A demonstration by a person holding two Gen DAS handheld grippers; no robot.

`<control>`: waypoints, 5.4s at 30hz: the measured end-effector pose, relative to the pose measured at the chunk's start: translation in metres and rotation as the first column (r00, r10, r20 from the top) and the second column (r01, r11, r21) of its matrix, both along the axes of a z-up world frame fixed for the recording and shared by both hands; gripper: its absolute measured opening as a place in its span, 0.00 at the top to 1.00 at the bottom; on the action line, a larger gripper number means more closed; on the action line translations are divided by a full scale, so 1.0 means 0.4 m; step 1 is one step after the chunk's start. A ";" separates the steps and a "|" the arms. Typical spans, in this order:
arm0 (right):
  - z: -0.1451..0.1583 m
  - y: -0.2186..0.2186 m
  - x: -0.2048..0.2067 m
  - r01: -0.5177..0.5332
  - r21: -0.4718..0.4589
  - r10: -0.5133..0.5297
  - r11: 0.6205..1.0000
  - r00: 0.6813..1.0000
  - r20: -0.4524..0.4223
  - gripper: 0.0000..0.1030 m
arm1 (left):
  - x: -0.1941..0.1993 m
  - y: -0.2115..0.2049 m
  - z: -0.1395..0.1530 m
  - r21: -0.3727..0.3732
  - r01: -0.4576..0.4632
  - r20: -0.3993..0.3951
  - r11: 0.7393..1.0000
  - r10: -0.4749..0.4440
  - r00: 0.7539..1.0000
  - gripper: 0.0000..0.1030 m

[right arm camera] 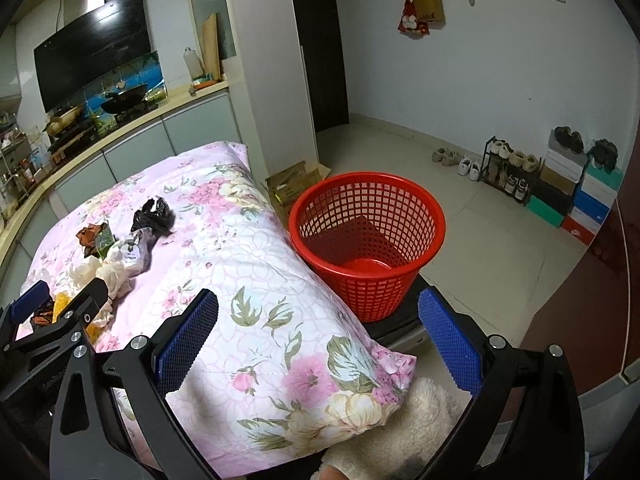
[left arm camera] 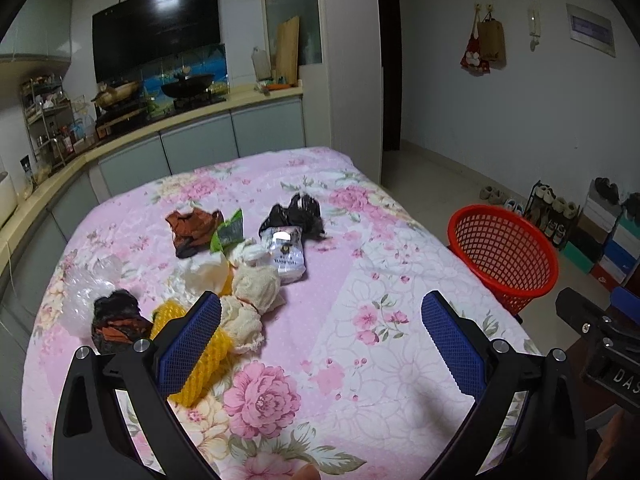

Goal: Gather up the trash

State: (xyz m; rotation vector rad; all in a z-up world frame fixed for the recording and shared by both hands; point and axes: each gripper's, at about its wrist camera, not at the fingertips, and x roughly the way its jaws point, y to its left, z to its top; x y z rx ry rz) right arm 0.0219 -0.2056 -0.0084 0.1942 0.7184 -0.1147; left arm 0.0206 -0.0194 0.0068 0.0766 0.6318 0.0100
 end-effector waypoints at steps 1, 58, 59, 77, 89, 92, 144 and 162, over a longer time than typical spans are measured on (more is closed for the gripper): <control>0.004 0.000 -0.002 -0.001 0.001 0.001 1.000 1.000 0.004 0.05 | -0.003 -0.002 0.006 0.002 0.001 0.007 1.000 -0.001 1.000 0.06; 0.076 0.018 -0.047 -0.048 -0.012 0.049 0.999 0.995 0.088 0.05 | -0.068 0.021 0.106 0.000 -0.044 0.128 0.999 0.044 0.991 0.06; 0.076 0.020 -0.043 -0.050 -0.013 0.051 0.999 0.995 0.086 0.05 | -0.065 0.024 0.104 0.000 -0.047 0.124 0.999 0.047 0.991 0.06; 0.022 0.124 0.102 -0.180 -0.030 0.181 0.983 0.984 0.011 0.05 | -0.015 0.285 -0.001 -0.014 -0.253 -0.042 0.967 0.252 0.967 0.06; -0.044 0.232 0.217 -0.330 0.004 0.329 0.944 0.941 -0.073 0.05 | -0.052 0.434 -0.107 -0.074 -0.290 -0.173 0.954 0.274 0.946 0.06; -0.047 0.251 0.230 -0.347 0.004 0.346 0.938 0.935 -0.081 0.05 | -0.023 0.396 -0.110 -0.074 -0.223 -0.166 0.972 0.209 0.964 0.07; -0.131 0.422 0.294 -0.544 0.197 0.575 0.816 0.798 -0.181 0.71 | -0.025 0.402 -0.097 -0.290 0.010 -0.147 0.957 -0.055 0.988 0.55; -0.127 0.381 0.276 -0.537 0.194 0.567 0.821 0.805 -0.174 0.71 | -0.071 0.294 -0.091 -0.110 0.156 -0.125 0.982 -0.169 0.978 0.46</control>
